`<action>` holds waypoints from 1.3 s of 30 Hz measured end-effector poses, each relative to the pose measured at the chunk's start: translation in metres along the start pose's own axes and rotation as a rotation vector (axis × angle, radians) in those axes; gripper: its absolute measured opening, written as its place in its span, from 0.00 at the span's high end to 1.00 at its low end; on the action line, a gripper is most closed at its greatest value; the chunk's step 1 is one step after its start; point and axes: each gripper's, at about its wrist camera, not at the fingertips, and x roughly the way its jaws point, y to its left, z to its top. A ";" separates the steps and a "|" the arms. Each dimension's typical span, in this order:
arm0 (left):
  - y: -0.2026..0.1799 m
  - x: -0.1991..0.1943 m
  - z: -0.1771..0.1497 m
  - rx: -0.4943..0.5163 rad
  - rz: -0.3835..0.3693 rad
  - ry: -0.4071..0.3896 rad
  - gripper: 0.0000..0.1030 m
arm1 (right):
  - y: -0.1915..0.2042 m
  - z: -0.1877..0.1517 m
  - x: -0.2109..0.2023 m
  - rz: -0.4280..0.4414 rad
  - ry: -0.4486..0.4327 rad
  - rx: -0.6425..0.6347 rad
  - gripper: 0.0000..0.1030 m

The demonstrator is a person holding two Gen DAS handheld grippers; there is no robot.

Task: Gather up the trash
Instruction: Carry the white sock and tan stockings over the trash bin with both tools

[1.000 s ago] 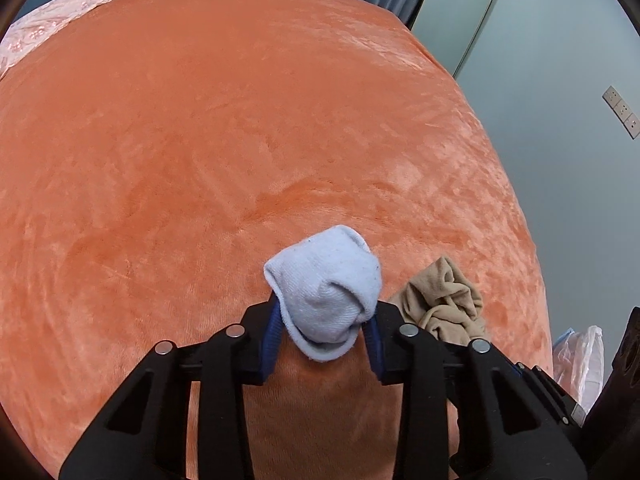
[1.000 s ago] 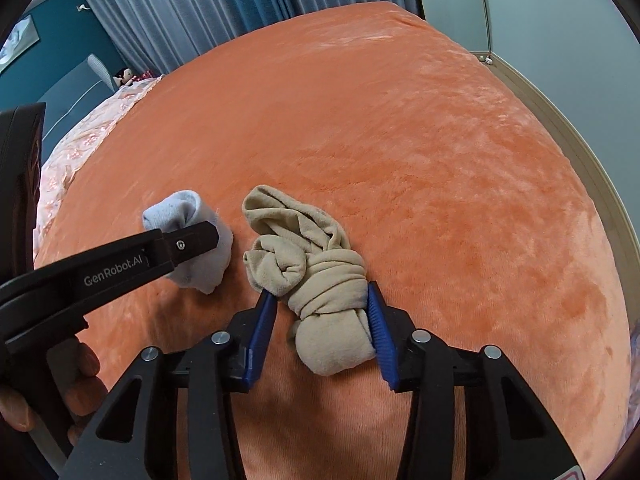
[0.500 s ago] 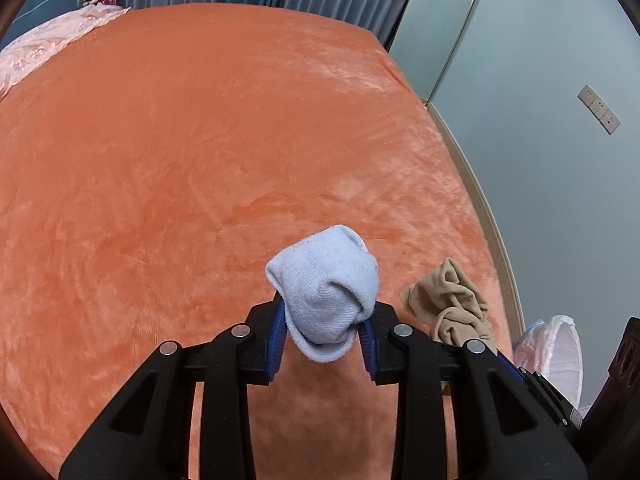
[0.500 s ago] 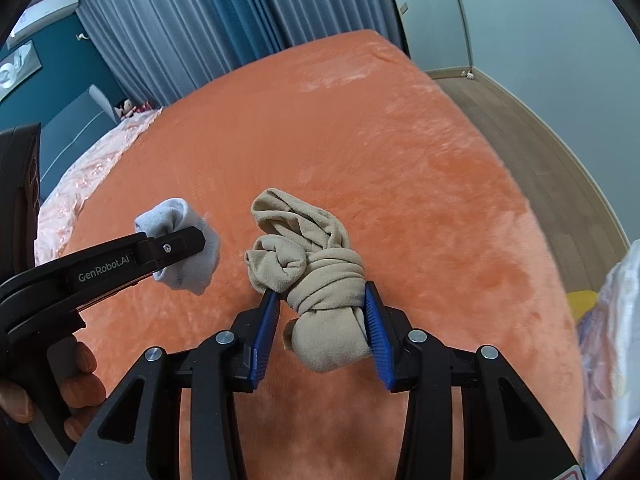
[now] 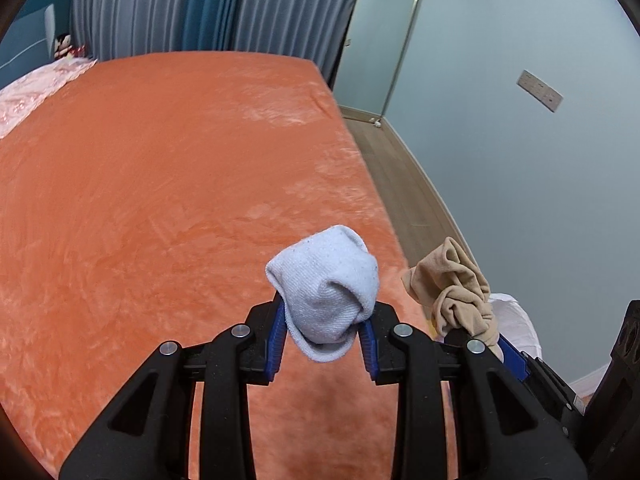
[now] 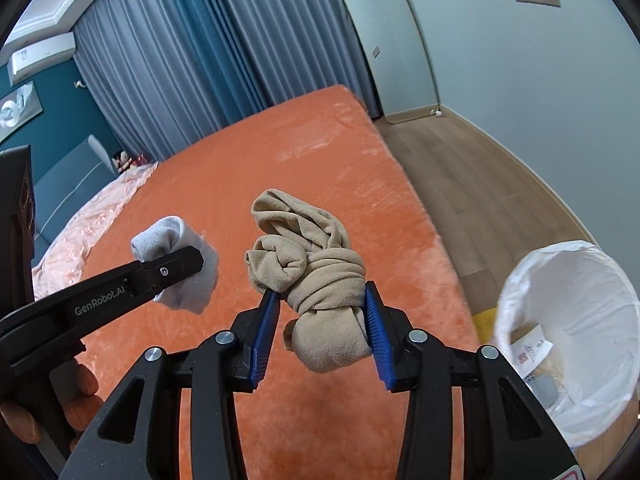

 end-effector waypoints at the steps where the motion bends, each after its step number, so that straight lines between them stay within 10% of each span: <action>1: -0.007 -0.005 -0.001 0.008 -0.006 -0.004 0.71 | -0.004 0.000 -0.009 -0.003 -0.012 0.006 0.61; 39: -0.228 -0.048 -0.069 0.293 -0.185 0.011 0.71 | -0.140 -0.027 -0.162 -0.158 -0.202 0.190 0.60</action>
